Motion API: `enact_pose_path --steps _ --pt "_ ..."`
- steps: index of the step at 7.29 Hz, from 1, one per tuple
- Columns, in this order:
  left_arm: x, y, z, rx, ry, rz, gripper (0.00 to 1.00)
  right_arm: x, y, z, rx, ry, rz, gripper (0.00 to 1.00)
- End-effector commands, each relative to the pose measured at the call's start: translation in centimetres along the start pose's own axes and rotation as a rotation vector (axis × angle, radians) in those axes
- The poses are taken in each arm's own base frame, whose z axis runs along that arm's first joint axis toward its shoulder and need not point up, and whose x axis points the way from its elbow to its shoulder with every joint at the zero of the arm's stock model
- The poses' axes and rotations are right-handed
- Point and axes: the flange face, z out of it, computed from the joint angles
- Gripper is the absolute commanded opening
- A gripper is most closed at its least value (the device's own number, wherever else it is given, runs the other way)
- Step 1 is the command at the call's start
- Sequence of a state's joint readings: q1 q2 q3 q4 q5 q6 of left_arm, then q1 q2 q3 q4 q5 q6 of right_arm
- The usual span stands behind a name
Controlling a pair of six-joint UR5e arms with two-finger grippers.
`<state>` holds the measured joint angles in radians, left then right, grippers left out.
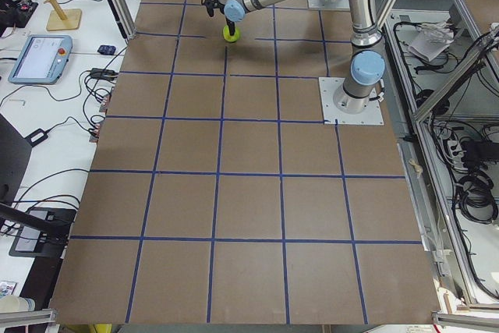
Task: Put all apples into basket
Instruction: 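Carry the green apple to table center with left gripper and release it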
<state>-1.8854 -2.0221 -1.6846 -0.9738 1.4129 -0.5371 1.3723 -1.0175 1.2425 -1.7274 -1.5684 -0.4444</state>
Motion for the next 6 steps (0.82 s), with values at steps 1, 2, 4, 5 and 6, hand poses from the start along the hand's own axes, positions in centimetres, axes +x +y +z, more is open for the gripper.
enact_pose_path --steps 1,2,4,5,6 --pt "-1.3 -0.5 -4.7 0.050 0.025 -0.011 1.00 -2.9 1.3 0.6 -0.009 -0.061 0.032 1.00" --pt "-3.4 -0.4 -8.1 0.034 0.009 0.035 1.00 -8.7 1.5 0.0 0.001 -0.092 0.006 1.00" --pt "-9.1 1.4 -16.3 -0.001 -0.053 0.118 1.00 -21.4 3.1 0.9 -0.037 -0.085 0.024 1.00" --pt "-11.3 3.0 -19.3 -0.018 -0.103 0.228 1.00 -26.2 4.5 0.8 -0.039 -0.080 -0.006 1.00" --pt "-13.0 4.1 -22.4 0.009 -0.114 0.287 1.00 -29.8 5.2 1.9 -0.032 -0.073 0.002 1.00"
